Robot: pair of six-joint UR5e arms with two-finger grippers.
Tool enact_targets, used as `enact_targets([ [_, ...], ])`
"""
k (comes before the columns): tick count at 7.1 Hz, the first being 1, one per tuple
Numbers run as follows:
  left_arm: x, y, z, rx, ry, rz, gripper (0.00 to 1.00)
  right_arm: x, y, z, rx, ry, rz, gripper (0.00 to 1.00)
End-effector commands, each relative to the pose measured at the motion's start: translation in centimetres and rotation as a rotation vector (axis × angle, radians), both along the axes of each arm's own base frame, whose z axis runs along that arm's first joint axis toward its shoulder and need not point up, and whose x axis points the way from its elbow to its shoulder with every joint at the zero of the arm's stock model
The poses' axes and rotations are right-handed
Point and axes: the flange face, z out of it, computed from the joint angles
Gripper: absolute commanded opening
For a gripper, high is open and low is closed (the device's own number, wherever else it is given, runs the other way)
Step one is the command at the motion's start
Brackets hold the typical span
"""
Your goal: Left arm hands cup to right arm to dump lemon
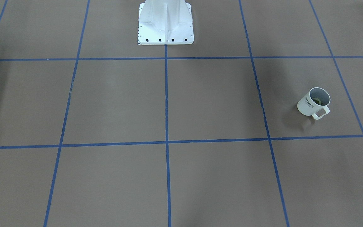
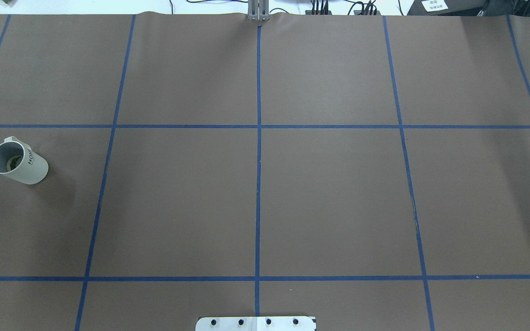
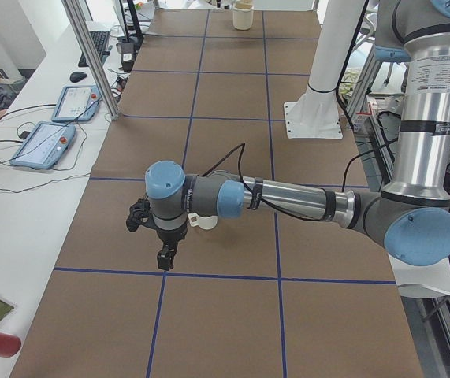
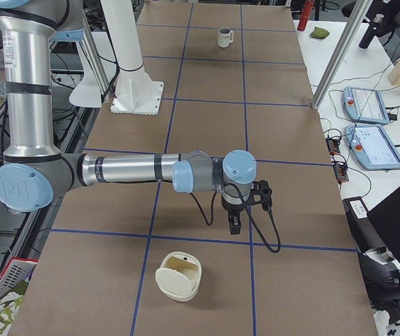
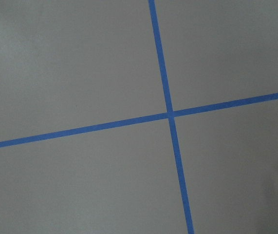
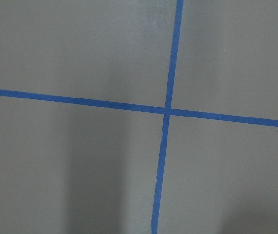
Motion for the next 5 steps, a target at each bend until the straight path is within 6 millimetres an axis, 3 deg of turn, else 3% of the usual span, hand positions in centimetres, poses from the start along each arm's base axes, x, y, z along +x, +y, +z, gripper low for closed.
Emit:
enact_targets([
  [1,2.4,-0.3,-3.6,0.074,0.035,0.045,1.00,0.0,-0.1,-0.9,0.021,0.002,0.000,1.00],
  [2,4.5,-0.1,-3.3,0.005,0.112,0.040,1.00,0.1,-0.3,-2.1,0.043,0.001,0.002,1.00],
  [4,11.7,0.5,-4.4,-0.176,0.172,-0.133,1.00,-0.4,-0.4,-0.9,0.036,-0.009,-0.010,1.00],
  [5,13.9,1.6,-4.1,-0.207,0.200,-0.182,1.00,-0.5,0.3,-0.2,0.093,-0.024,-0.013,1.00],
])
